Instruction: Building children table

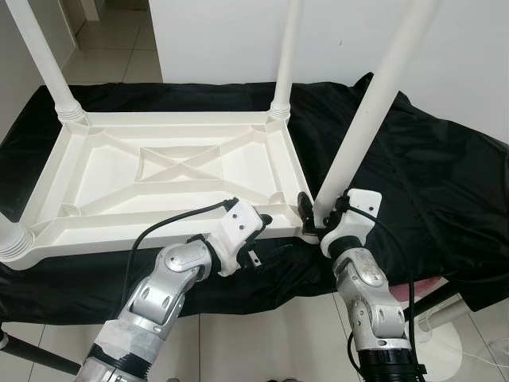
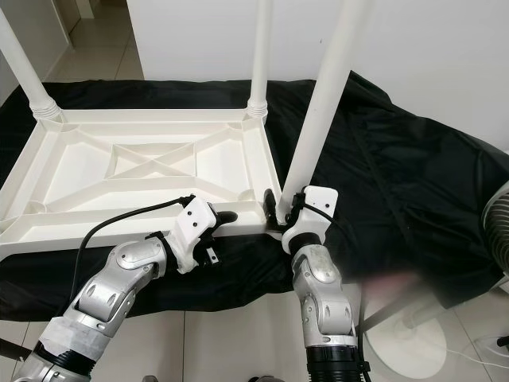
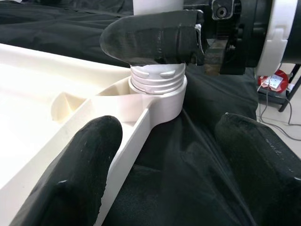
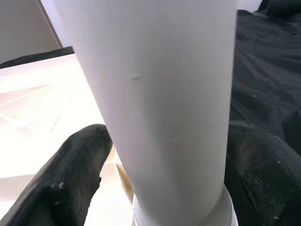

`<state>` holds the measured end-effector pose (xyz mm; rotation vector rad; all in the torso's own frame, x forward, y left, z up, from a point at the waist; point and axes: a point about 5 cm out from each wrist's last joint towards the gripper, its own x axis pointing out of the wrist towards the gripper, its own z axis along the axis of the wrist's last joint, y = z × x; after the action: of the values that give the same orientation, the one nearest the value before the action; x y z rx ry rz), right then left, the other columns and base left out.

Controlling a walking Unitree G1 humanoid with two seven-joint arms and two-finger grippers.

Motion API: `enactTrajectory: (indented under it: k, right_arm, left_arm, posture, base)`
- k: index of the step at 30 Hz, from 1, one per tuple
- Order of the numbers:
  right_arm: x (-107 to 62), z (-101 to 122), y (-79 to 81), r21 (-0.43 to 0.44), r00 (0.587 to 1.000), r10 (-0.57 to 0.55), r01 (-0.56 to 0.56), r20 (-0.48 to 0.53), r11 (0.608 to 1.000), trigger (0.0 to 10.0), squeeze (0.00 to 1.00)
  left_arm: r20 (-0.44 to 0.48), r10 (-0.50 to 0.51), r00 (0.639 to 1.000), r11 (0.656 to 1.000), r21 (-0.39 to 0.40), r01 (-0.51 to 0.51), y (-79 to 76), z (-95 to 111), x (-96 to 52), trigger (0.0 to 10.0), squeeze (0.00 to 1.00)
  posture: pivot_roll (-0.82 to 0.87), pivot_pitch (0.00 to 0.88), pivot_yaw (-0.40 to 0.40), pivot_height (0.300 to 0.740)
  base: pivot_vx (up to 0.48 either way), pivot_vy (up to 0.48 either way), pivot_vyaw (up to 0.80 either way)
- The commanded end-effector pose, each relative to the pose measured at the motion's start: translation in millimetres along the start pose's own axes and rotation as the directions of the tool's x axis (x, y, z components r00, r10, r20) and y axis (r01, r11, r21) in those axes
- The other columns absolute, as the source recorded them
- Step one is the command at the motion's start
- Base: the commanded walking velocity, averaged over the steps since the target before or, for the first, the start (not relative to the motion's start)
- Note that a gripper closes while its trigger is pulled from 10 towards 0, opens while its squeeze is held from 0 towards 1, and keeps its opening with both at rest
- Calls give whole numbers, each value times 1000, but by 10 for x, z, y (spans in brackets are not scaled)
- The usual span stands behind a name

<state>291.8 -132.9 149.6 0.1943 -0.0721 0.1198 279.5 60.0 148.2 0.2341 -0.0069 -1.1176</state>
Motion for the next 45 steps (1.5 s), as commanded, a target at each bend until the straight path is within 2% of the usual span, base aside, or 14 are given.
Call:
enactTrajectory:
  k: [1, 2, 18, 20, 22, 25, 26, 28, 31, 37, 38, 39, 40, 45]
  right_arm:
    - [-8, -61, -25, 1, 1000, 14, -14, -24, 1000, 10000, 165]
    - [-5, -64, -65, -27, 996, 85, -85, -25, 996, 10000, 0]
    - [94, -38, -241, -230, 944, 320, -330, -79, 916, 10000, 0]
    - [130, -26, -261, -249, 935, 345, -356, -88, 901, 9294, 0]
    - [201, -8, -286, -293, 911, 395, -412, -120, 863, 5765, 0]
    - [235, -2, -310, -302, 901, 412, -434, -136, 849, 4039, 0]
    - [258, 2, -330, -311, 894, 422, -448, -149, 838, 2118, 0]
    - [274, 2, -350, -316, 888, 432, -460, -158, 830, 392, 0]
    - [279, -4, -373, -318, 883, 439, -469, -166, 824, 0, 0]
    - [235, -57, -432, -282, 882, 434, -470, -181, 836, 0, 0]
    - [227, -61, -434, -275, 887, 426, -461, -179, 844, 5804, 0]
    - [227, -61, -434, -275, 887, 426, -461, -179, 844, 5804, 0]
    - [228, -61, -452, -253, 913, 377, -407, -159, 878, 10000, 0]
    - [230, -57, -456, -230, 936, 323, -348, -141, 909, 10000, 0]
  left_arm:
    - [-14, 41, 999, 999, 3, -41, 1, -42, -3, 10000, 0]
    - [-15, 39, 999, 999, 6, -39, 5, -40, -3, 10000, 0]
    - [-14, 28, 999, 999, 15, -28, 14, -28, 16, 10000, 0]
    - [-14, 27, 1000, 1000, 14, -26, 14, -27, 21, 10000, 0]
    - [-13, 25, 1000, 1000, 15, -25, 18, -23, 25, 10000, 0]
    - [-14, 24, 1000, 1000, 17, -24, 20, -22, 24, 10000, 0]
    - [-15, 24, 1000, 1000, 18, -24, 22, -19, 22, 10000, 0]
    - [-16, 26, 1000, 999, 19, -25, 25, -19, 19, 10000, 0]
    - [-16, 29, 999, 999, 19, -29, 29, -18, 14, 10000, 0]
    - [-15, 40, 999, 999, 15, -40, 27, -16, 3, 10000, 0]
    - [-15, 41, 999, 999, 14, -41, 27, -18, 4, 10000, 0]
    - [-15, 41, 999, 999, 14, -41, 27, -18, 4, 10000, 0]
    - [-15, 42, 999, 999, 14, -42, 29, -20, 1, 10000, 0]
    - [-15, 45, 999, 999, 14, -44, 36, -21, -6, 10000, 0]
  posture:
    - [-72, 51, -51, 740]
    - [-74, 47, -48, 740]
    - [-79, 37, -39, 740]
    - [-77, 36, -37, 740]
    - [-75, 37, -34, 740]
    - [-74, 38, -34, 740]
    - [-69, 41, -37, 740]
    - [-68, 42, -37, 740]
    - [-65, 45, -39, 740]
    - [-64, 52, -42, 740]
    - [-64, 52, -42, 740]
    - [-64, 52, -42, 740]
    - [-64, 55, -44, 740]
    - [-66, 57, -46, 740]
  base:
    - [0, 0, 0]
    - [0, 0, 0]
    - [0, 0, 0]
    - [0, 0, 0]
    - [0, 0, 0]
    - [0, 0, 0]
    - [0, 0, 0]
    - [0, 0, 0]
    - [0, 0, 0]
    - [0, 0, 0]
    - [0, 0, 0]
    - [0, 0, 0]
    - [0, 0, 0]
    - [0, 0, 0]
